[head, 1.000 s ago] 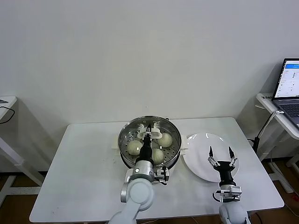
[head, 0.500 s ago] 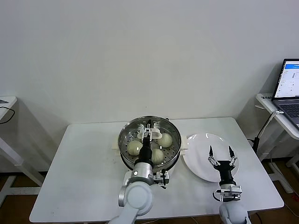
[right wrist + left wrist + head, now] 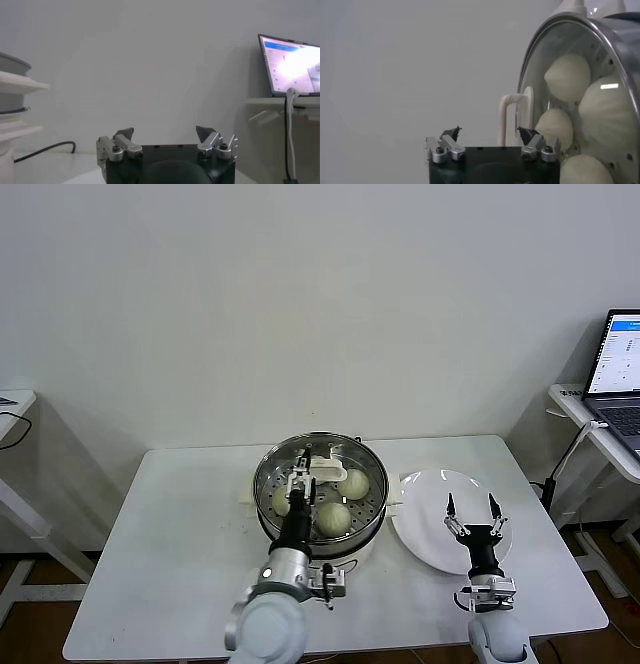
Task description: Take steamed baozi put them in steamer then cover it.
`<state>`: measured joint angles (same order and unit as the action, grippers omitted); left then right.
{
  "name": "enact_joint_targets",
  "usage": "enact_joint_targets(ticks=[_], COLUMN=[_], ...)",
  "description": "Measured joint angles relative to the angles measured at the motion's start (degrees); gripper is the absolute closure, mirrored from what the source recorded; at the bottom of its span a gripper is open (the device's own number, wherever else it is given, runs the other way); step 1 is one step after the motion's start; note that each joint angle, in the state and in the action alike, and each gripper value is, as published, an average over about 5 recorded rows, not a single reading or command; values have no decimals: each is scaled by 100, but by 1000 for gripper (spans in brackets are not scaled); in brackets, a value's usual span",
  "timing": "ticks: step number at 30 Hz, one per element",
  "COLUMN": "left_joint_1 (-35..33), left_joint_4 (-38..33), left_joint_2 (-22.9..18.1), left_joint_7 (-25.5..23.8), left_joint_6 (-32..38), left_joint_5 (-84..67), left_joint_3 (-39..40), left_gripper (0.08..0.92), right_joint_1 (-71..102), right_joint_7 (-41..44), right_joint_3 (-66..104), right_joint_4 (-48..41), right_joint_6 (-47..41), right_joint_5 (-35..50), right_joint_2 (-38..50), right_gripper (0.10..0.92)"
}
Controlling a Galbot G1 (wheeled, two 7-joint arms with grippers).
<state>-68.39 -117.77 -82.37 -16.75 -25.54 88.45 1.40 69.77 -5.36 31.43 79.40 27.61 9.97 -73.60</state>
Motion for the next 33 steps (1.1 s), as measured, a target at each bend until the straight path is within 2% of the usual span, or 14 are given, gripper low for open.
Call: enact_joint_targets(ticks=[6,11,15,22,33], left_joint_1=[-242,-507,-789,-1273,-1756], left_joint_4=[-583,-887,-941,-631,104], left_joint_2=[293,456,463,482,439], left_joint_7=[214,697,1123,1497,1432], left_joint_6=[93,338,845,1993,3260], left_joint_5=[-941,-2373,-3799,-6040,-8081], left_joint_3=[-359,-948,-1552,-2537,-3460], left_gripper=[177,177,177,177,177], right_joint_1=[49,103,145,207,303], right_joint_7=[-127,-134,-134,-138,-158], right_joint_3=[-60,-104,-156,-237,-283], right_joint_4=[112,240,345,494,654], right_joint_6=[-288,-457,-559,-666,-769], right_joint_5=[120,321,488,667,759], right_joint_2=[64,99,117,124,89], right_gripper=[203,203,203,203,203])
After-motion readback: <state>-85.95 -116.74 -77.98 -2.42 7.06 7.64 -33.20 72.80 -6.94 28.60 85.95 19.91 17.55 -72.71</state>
